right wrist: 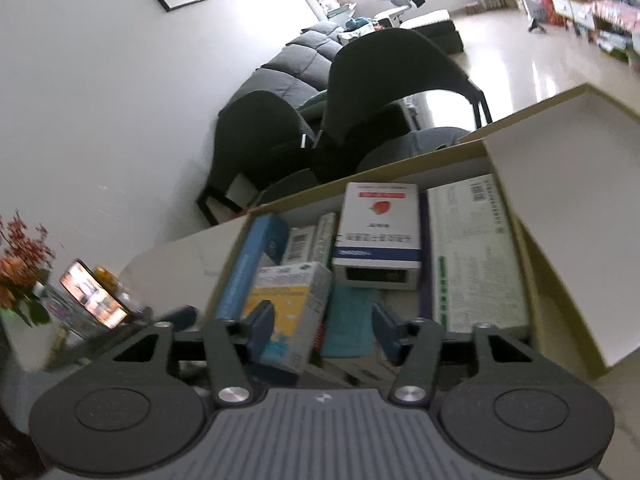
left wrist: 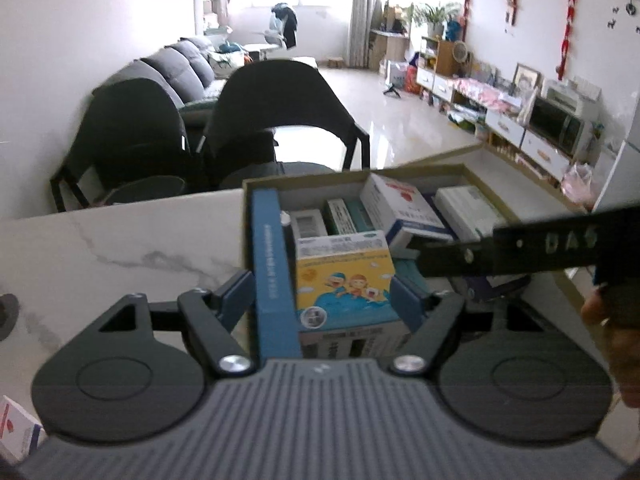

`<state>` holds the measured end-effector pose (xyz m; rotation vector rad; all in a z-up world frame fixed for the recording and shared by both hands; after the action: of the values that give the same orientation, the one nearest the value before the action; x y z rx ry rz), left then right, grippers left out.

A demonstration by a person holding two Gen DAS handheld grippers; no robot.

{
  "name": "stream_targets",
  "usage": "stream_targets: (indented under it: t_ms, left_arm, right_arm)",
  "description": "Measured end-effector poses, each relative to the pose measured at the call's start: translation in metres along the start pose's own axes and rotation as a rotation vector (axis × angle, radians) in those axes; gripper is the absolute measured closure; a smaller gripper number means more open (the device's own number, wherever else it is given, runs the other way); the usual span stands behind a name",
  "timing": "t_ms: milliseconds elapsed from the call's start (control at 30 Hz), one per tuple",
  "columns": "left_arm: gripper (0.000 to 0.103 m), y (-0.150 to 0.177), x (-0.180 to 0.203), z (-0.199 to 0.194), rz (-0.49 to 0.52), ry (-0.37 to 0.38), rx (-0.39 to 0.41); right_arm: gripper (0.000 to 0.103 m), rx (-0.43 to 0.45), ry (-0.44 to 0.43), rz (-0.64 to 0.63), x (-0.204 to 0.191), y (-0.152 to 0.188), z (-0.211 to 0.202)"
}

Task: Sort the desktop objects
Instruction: 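Lower the yellow box into the beige box with the left gripper while the right gripper pushes boxes aside, then open and withdraw the left gripper while the right gripper presses the yellow box down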

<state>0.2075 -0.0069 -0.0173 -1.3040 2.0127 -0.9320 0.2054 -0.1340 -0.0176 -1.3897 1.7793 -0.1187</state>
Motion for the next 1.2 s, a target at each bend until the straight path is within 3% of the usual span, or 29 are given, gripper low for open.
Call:
stream_targets:
  t_ms: [233, 467, 733, 1200]
  left_arm:
    - [0.021, 0.006, -0.016, -0.025, -0.002, -0.050, 0.041]
    - [0.019, 0.015, -0.041, -0.046, -0.075, -0.083, 0.072]
    - [0.019, 0.038, -0.073, -0.060, -0.144, -0.144, 0.051]
    - [0.016, 0.099, -0.134, -0.082, -0.255, -0.282, -0.044]
  right_arm:
    - [0.041, 0.020, 0.018, -0.129, -0.018, 0.015, -0.010]
    - [0.041, 0.012, 0.063, -0.295, -0.044, 0.030, -0.001]
    - [0.049, -0.048, 0.110, -0.361, -0.051, 0.041, 0.028]
    - [0.054, -0.024, 0.164, -0.403, -0.061, 0.031, 0.044]
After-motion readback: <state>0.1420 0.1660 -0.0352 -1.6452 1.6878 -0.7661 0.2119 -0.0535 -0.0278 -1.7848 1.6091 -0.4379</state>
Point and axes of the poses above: each gripper's, at about its wrist camera, not at the fingertips, and z roughly the way its jaws point, x to its right, y to its underside, the point moved 8 cm from there along z, roughly the way its jaws point, and after that the axes turned 8 degrees about z, right-handed, at the moved point
